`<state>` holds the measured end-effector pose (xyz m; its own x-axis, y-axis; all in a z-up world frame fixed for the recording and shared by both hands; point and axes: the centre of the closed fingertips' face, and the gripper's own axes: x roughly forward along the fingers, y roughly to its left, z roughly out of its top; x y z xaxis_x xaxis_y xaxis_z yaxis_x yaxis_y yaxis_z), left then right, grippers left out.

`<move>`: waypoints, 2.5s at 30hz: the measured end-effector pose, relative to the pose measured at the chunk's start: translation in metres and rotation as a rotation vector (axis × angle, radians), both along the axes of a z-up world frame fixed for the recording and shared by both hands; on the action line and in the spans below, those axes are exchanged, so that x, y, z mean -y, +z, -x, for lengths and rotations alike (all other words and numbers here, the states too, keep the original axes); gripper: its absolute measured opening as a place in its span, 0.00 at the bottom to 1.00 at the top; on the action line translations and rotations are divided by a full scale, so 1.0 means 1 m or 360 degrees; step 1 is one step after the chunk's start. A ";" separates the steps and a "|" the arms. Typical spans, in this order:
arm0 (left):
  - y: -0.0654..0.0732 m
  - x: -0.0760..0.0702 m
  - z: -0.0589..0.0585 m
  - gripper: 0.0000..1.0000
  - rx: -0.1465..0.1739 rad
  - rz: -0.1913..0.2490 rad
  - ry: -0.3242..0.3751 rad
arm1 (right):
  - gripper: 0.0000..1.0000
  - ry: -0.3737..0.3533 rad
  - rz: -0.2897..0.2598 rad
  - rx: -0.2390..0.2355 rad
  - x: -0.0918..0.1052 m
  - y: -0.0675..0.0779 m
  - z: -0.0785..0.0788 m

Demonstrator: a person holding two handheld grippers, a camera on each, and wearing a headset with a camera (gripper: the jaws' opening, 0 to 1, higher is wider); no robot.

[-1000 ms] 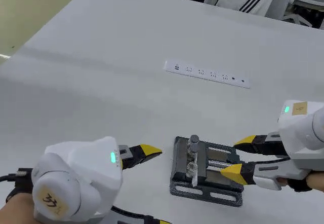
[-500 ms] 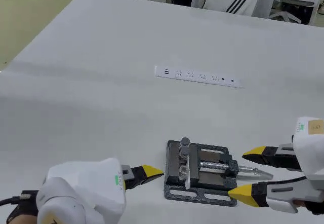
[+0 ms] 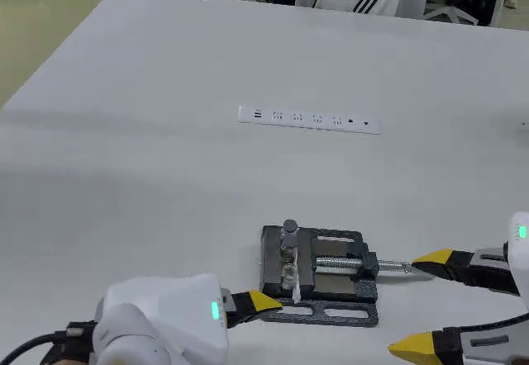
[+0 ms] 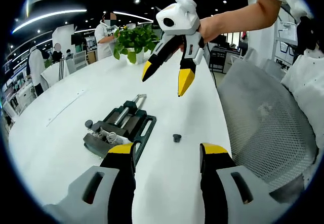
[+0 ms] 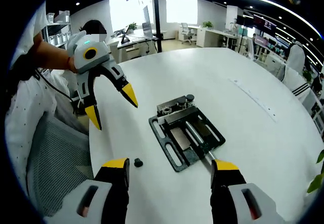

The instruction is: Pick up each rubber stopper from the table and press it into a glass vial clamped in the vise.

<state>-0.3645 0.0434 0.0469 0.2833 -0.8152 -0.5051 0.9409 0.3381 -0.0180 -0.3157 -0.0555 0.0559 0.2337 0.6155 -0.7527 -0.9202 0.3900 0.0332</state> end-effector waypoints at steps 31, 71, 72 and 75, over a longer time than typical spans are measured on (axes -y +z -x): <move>-0.053 0.044 0.003 0.27 -0.0089 -0.0213 -0.0156 | 0.89 0.0033 -0.0210 0.0094 0.044 0.000 0.033; -0.077 0.062 0.000 0.05 -0.0137 -0.0347 -0.0182 | 0.85 -0.0041 -0.0249 0.0098 0.054 0.003 0.039; -0.077 0.062 0.000 0.05 -0.0137 -0.0347 -0.0180 | 0.84 -0.0041 -0.0250 0.0096 0.054 0.003 0.039; -0.078 0.061 0.000 0.05 -0.0133 -0.0343 -0.0183 | 0.84 -0.0038 -0.0250 0.0093 0.054 0.003 0.039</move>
